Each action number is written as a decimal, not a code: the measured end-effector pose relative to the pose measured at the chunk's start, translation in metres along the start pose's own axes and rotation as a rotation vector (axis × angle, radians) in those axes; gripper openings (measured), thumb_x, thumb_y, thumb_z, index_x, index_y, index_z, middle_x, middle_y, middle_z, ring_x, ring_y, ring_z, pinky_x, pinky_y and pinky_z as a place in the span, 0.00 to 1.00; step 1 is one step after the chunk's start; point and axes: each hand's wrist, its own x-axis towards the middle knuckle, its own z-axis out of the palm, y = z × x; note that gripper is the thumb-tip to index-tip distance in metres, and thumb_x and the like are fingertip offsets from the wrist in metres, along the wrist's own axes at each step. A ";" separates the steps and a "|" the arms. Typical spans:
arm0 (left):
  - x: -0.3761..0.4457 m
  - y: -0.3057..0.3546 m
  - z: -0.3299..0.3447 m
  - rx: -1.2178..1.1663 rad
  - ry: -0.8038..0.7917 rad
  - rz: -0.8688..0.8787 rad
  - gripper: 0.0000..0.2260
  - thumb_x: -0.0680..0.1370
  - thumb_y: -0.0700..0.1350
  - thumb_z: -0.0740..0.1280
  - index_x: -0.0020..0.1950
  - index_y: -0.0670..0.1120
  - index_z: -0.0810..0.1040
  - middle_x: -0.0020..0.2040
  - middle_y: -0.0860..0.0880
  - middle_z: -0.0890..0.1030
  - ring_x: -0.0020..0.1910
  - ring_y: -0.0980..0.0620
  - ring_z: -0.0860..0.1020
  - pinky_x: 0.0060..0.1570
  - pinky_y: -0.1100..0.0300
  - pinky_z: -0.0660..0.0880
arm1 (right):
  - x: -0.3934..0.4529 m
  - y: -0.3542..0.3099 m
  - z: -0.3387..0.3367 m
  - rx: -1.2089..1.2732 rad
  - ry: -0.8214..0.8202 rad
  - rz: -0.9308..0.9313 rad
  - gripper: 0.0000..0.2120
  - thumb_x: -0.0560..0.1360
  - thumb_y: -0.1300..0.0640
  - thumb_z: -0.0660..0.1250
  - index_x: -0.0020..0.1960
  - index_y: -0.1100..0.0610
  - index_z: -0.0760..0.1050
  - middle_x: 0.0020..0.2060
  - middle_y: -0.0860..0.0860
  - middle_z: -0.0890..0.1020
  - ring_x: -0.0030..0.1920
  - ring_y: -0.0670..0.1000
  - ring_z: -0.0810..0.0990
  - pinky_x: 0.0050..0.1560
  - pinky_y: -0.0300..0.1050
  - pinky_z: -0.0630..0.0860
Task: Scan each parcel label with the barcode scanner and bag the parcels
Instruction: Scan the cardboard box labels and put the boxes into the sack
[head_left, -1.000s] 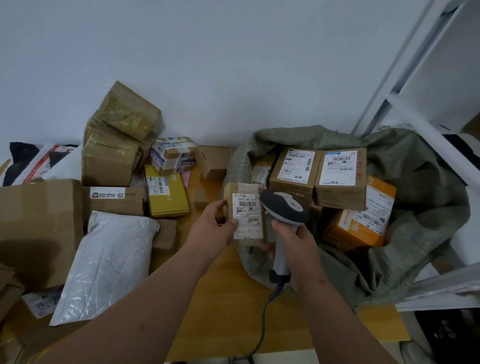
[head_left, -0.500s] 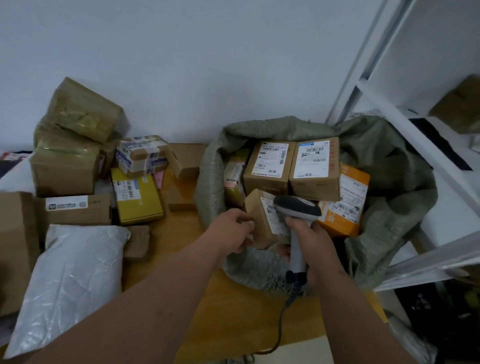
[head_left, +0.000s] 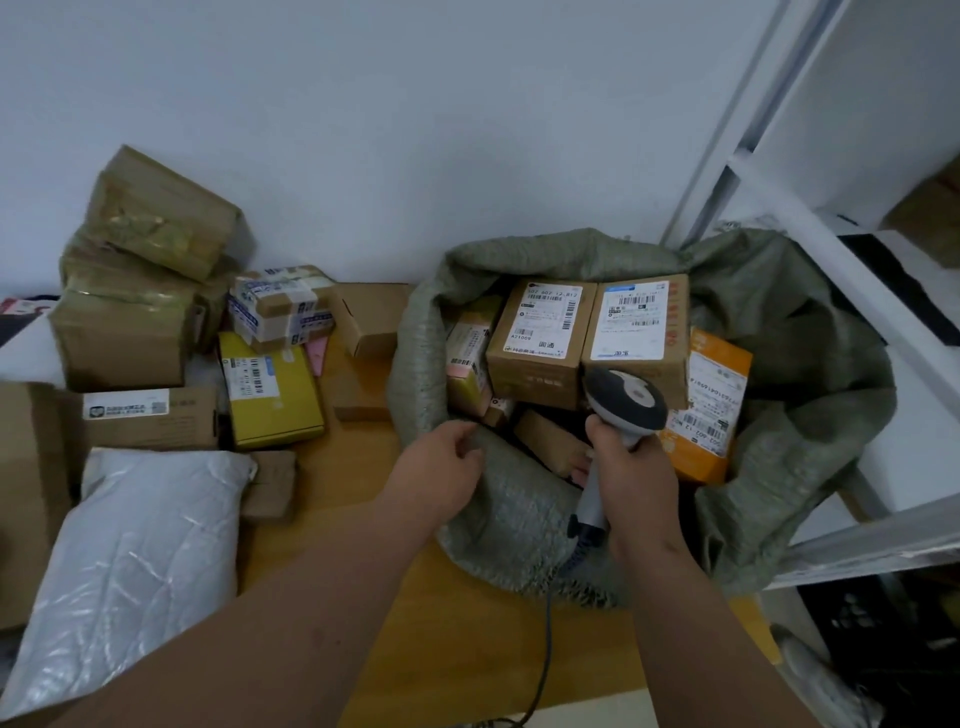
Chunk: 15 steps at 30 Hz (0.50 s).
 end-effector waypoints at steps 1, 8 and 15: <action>0.000 -0.005 -0.003 0.064 0.021 -0.002 0.21 0.82 0.48 0.62 0.75 0.52 0.67 0.67 0.50 0.76 0.62 0.50 0.75 0.61 0.58 0.72 | -0.002 -0.003 0.004 -0.016 -0.029 -0.007 0.07 0.79 0.53 0.69 0.56 0.50 0.74 0.44 0.48 0.81 0.48 0.55 0.83 0.55 0.57 0.81; -0.010 -0.045 -0.038 0.438 0.118 -0.086 0.23 0.80 0.54 0.59 0.76 0.56 0.62 0.73 0.51 0.67 0.71 0.46 0.65 0.69 0.44 0.64 | -0.020 -0.008 0.055 -0.158 -0.281 -0.001 0.05 0.77 0.53 0.70 0.45 0.47 0.74 0.41 0.48 0.82 0.43 0.52 0.86 0.50 0.52 0.83; -0.032 -0.097 -0.080 0.439 0.229 -0.240 0.24 0.80 0.56 0.59 0.75 0.56 0.62 0.73 0.52 0.67 0.71 0.47 0.64 0.68 0.46 0.61 | -0.045 0.005 0.121 -0.327 -0.483 0.015 0.05 0.76 0.51 0.70 0.49 0.49 0.77 0.40 0.52 0.84 0.43 0.54 0.85 0.51 0.59 0.82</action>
